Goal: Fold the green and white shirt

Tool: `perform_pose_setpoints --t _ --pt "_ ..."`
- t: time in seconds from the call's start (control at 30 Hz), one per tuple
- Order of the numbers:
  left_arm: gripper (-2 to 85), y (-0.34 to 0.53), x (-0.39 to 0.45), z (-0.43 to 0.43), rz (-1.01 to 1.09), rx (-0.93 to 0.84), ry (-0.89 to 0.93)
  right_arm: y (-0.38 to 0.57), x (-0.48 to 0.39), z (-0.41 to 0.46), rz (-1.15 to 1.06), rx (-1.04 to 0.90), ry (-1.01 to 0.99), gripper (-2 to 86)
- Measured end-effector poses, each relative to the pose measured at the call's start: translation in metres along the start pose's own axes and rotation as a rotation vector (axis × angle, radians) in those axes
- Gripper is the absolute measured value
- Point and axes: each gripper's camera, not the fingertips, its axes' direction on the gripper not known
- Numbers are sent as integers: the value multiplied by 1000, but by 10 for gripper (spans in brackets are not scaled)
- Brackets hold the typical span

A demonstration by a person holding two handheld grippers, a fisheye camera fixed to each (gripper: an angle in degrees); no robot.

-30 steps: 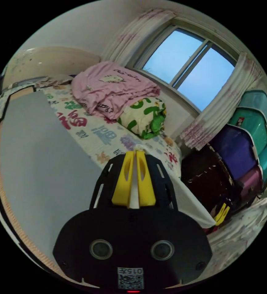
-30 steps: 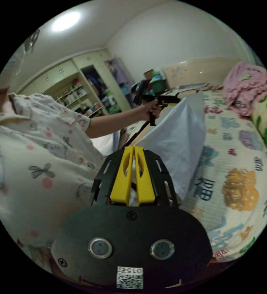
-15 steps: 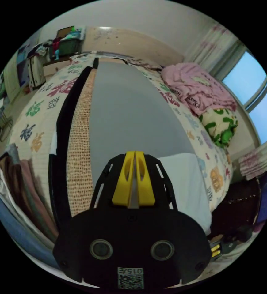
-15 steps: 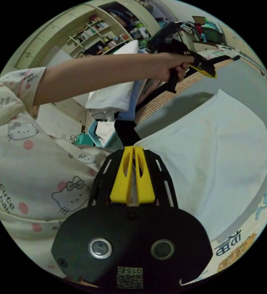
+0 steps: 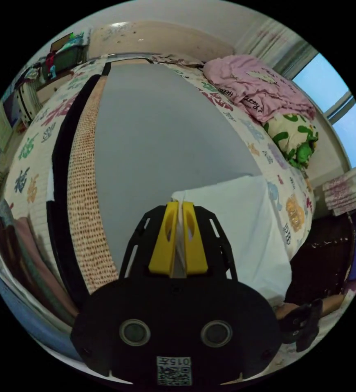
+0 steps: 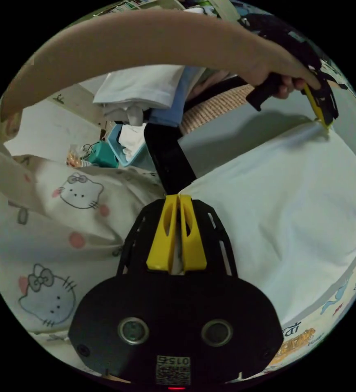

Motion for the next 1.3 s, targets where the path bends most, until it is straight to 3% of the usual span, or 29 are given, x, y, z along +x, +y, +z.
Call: perform_pose_setpoints --t 0.13,0.3,0.43,0.53,0.63,0.87,1.07,1.3 --pt "23 12 -4 19 -4 -1 -22 -9 41 7 -54 -49 -140 2" --pt "62 34 -41 18 -108 37 27 14 85 -74 -54 290 -74 33" --pt "84 57 -73 16 -145 70 141 72 183 -150 195 678 14 65" --pt "102 73 -96 22 -176 79 217 112 257 -174 480 795 165 119" --pt "111 82 -115 33 -194 78 276 130 321 -184 654 767 169 131" --pt "129 64 -151 55 -191 30 307 124 461 -173 827 746 22 134" --pt "130 33 -185 55 -182 22 332 101 557 -158 871 688 -49 136" --pt "114 0 -251 43 -233 -8 535 89 628 -133 868 617 -42 128"
